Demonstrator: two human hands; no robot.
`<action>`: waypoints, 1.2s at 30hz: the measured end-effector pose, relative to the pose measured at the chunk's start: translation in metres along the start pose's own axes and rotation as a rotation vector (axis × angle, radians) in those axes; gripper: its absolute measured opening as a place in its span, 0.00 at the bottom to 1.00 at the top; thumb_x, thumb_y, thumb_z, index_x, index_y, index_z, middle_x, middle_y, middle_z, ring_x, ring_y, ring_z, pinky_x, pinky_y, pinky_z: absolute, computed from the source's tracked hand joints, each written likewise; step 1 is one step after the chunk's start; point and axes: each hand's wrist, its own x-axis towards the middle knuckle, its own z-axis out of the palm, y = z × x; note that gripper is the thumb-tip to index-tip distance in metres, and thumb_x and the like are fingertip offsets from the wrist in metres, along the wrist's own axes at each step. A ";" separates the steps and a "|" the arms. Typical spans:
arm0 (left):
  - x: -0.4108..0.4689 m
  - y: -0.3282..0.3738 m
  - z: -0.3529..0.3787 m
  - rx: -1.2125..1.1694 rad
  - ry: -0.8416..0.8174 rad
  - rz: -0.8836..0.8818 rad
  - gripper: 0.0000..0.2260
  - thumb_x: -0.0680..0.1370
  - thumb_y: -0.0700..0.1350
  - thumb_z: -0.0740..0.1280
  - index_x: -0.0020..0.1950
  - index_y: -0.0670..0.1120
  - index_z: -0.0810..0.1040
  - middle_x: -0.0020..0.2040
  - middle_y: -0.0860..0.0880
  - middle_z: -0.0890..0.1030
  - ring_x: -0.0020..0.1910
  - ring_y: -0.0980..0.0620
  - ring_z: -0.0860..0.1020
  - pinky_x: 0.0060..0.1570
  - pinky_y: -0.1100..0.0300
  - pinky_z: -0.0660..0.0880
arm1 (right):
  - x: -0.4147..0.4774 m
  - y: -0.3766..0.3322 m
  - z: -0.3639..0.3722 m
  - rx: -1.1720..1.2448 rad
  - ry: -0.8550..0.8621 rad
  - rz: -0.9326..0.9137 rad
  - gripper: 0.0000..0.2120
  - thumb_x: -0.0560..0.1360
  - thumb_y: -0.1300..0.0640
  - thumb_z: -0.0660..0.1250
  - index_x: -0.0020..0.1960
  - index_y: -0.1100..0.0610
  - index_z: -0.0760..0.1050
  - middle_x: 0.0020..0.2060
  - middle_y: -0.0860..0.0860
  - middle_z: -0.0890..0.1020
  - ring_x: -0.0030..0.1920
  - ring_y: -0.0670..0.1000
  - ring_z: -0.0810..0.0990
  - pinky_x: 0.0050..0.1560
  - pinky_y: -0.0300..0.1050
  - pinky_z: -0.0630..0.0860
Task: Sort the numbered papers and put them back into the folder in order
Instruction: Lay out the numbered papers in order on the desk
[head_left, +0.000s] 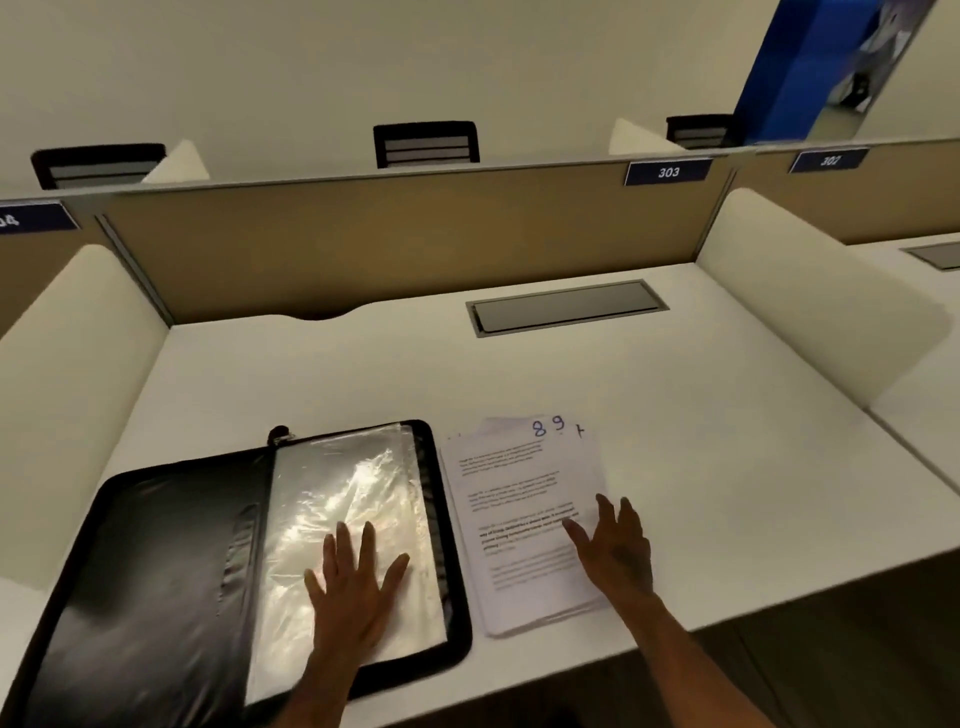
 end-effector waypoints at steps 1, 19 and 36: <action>0.001 0.009 0.006 0.029 0.004 -0.034 0.51 0.63 0.78 0.25 0.80 0.53 0.43 0.80 0.46 0.40 0.79 0.46 0.39 0.74 0.36 0.44 | 0.009 0.008 -0.003 -0.004 -0.018 0.004 0.37 0.77 0.32 0.52 0.79 0.51 0.48 0.78 0.56 0.50 0.78 0.57 0.51 0.76 0.55 0.51; 0.003 0.209 0.054 -0.271 -0.094 -0.104 0.38 0.78 0.68 0.53 0.81 0.49 0.48 0.81 0.49 0.46 0.79 0.50 0.43 0.76 0.47 0.37 | 0.061 0.023 -0.025 0.511 -0.100 0.003 0.32 0.77 0.49 0.68 0.76 0.55 0.58 0.72 0.54 0.67 0.70 0.54 0.68 0.69 0.48 0.67; 0.047 0.214 0.029 -1.226 -0.155 -0.492 0.30 0.76 0.45 0.72 0.76 0.48 0.65 0.67 0.50 0.74 0.63 0.47 0.77 0.64 0.49 0.74 | 0.110 0.025 -0.042 0.461 -0.284 0.054 0.30 0.75 0.49 0.70 0.73 0.55 0.66 0.66 0.54 0.71 0.63 0.54 0.73 0.65 0.46 0.72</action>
